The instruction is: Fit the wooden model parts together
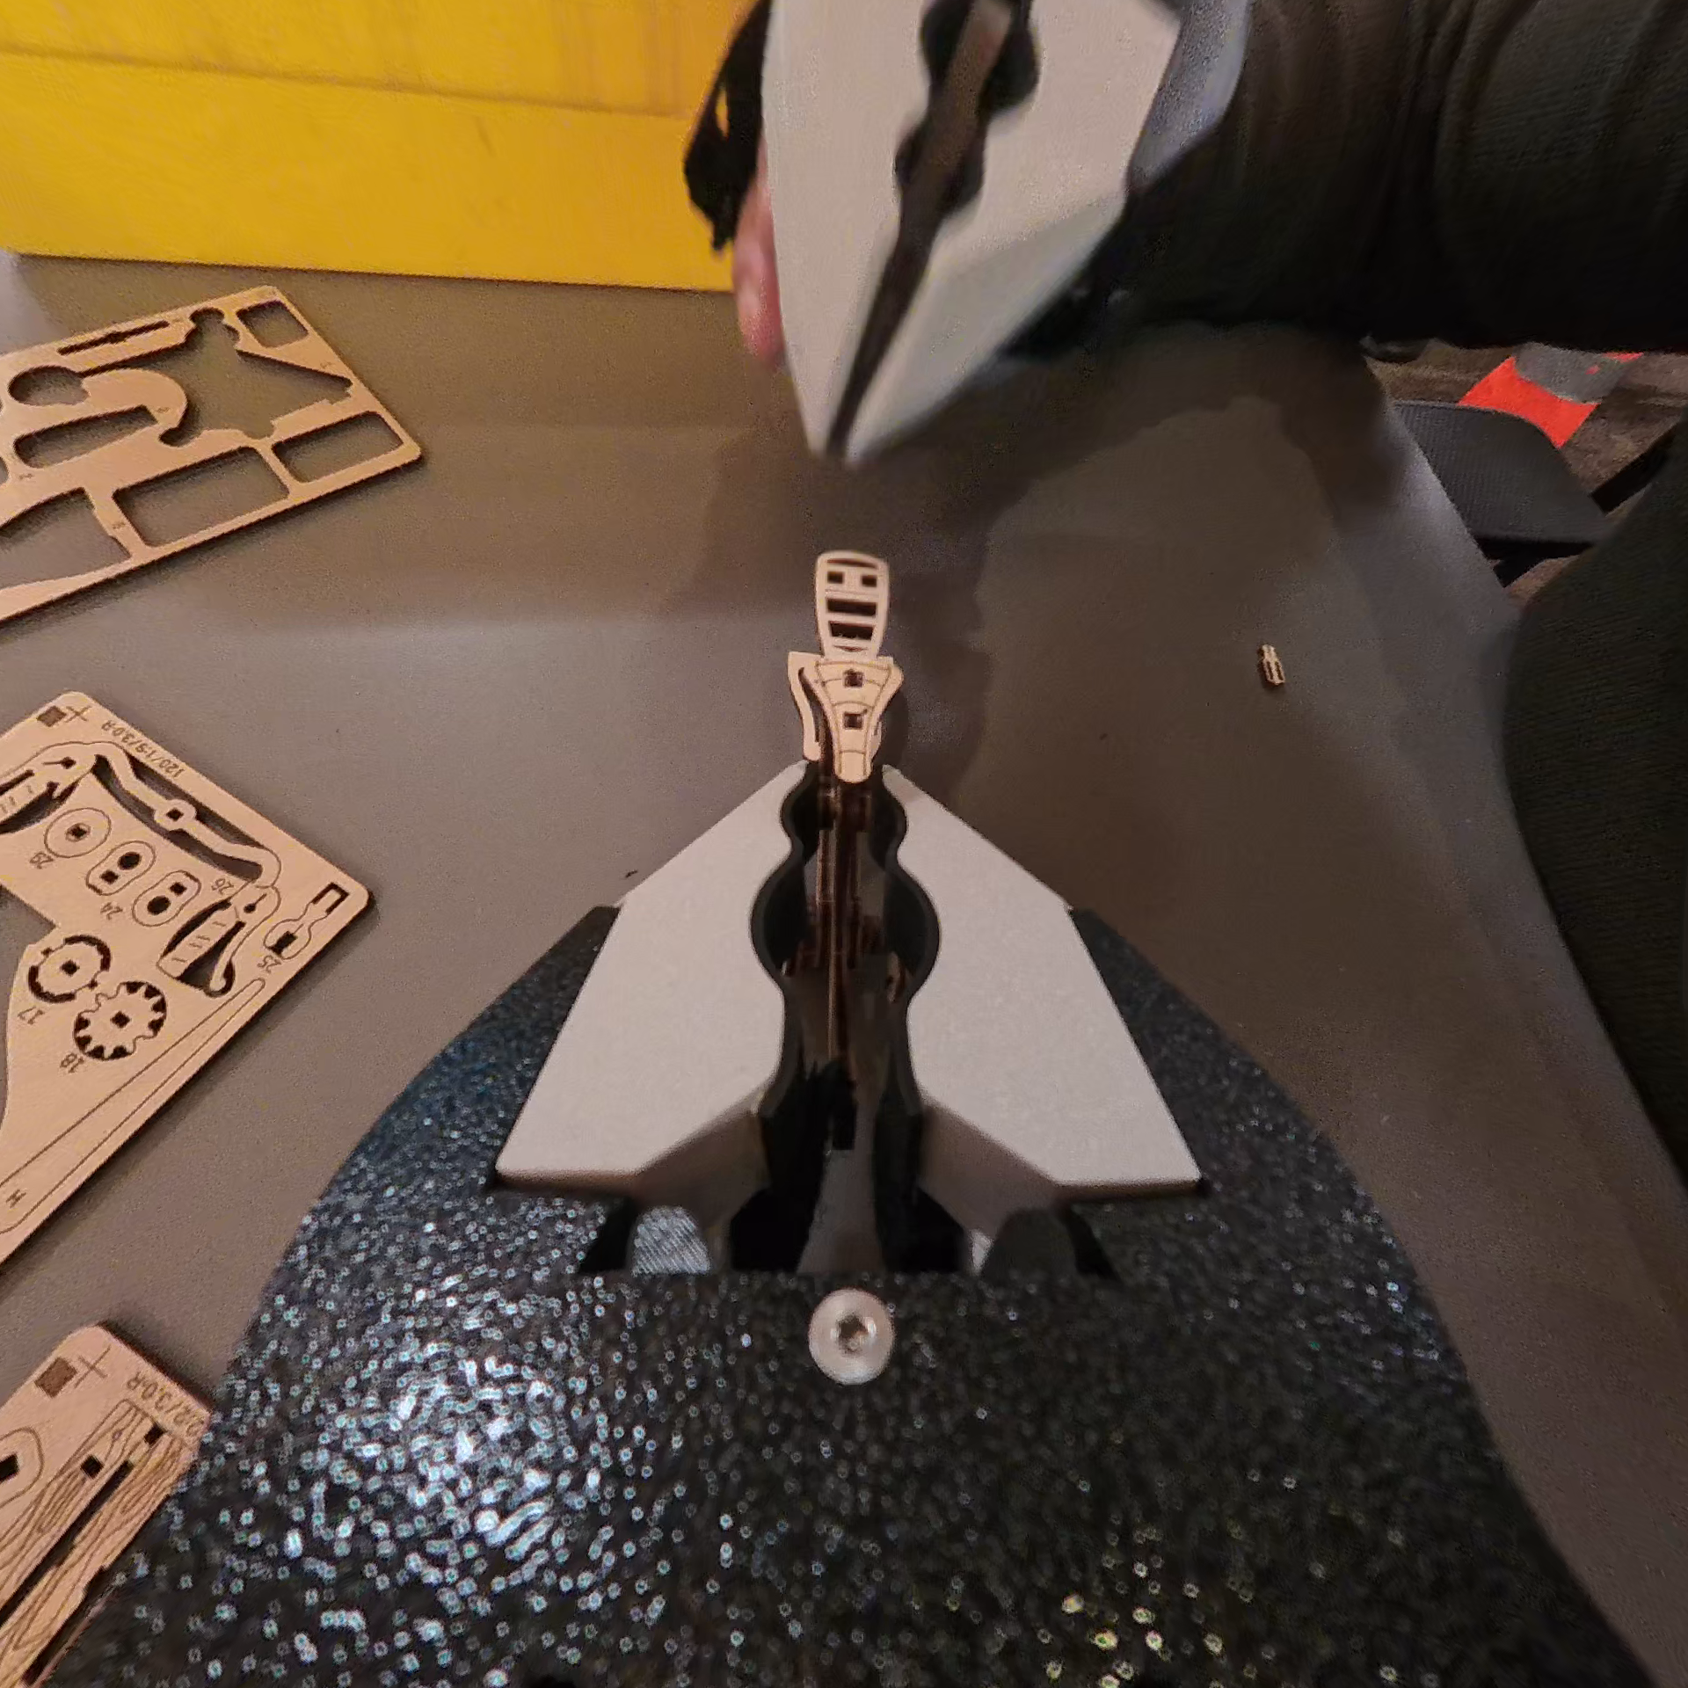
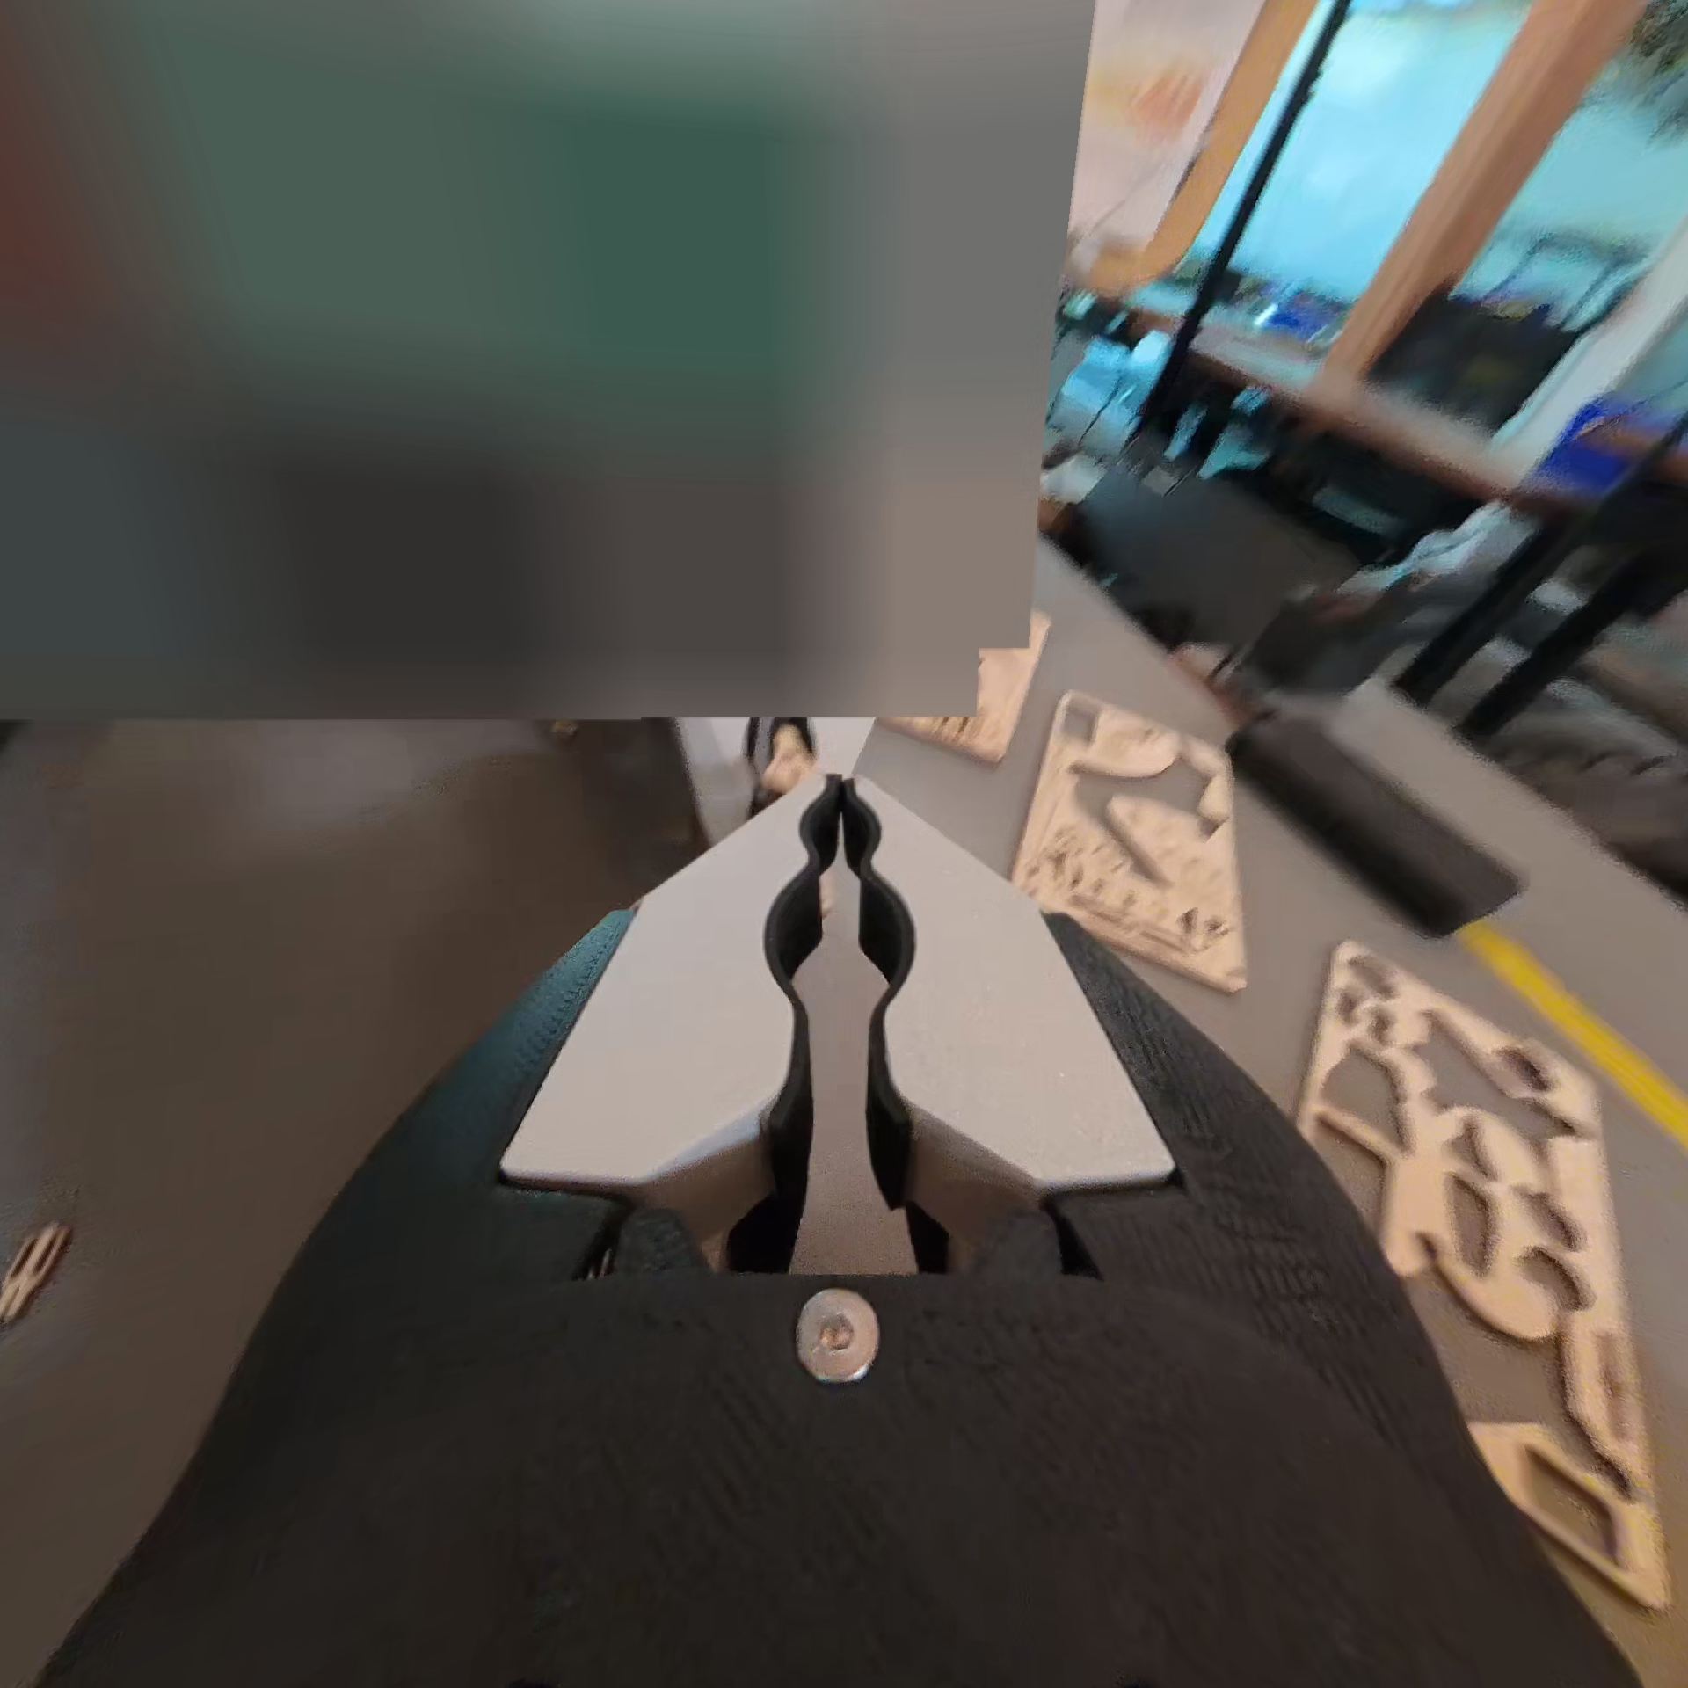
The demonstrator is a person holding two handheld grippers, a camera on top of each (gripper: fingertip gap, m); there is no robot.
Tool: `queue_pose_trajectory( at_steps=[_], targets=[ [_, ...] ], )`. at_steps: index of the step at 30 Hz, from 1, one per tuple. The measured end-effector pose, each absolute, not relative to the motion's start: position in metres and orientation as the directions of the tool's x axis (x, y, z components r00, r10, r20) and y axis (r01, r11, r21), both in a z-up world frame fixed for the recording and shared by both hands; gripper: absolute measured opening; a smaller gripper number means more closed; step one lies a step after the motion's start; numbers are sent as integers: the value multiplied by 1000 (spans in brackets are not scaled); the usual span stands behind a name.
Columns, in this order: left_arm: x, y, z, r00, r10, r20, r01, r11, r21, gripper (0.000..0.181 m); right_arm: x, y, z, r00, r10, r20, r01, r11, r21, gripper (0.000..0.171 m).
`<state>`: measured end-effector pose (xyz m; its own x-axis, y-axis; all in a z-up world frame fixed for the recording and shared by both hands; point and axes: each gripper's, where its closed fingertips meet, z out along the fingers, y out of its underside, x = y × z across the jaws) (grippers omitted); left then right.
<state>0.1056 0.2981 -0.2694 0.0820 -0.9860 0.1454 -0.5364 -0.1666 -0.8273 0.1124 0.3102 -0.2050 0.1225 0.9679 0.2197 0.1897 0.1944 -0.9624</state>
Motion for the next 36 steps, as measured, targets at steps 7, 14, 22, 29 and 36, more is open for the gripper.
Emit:
queue_pose_trajectory(
  at_steps=[7,14,22,29,36],
  targets=[
    [106,298,-270,81,-986,145,-535,-166,-828,7,114,314,-213,128,980,149,240,116,-964,0],
    [106,299,-269,87,-985,149,-531,-172,-830,8,122,320,-204,178,942,286,230,243,-942,7],
    [104,302,-267,102,-959,264,-487,-279,-827,7,123,308,-230,-58,525,849,543,730,-414,44],
    [104,301,-266,100,-943,319,-470,-327,-820,7,116,314,-240,-126,313,941,606,775,-176,32],
    [104,301,-267,106,-950,293,-484,-307,-820,8,114,313,-244,-183,247,951,622,779,-83,27]
  ],
)
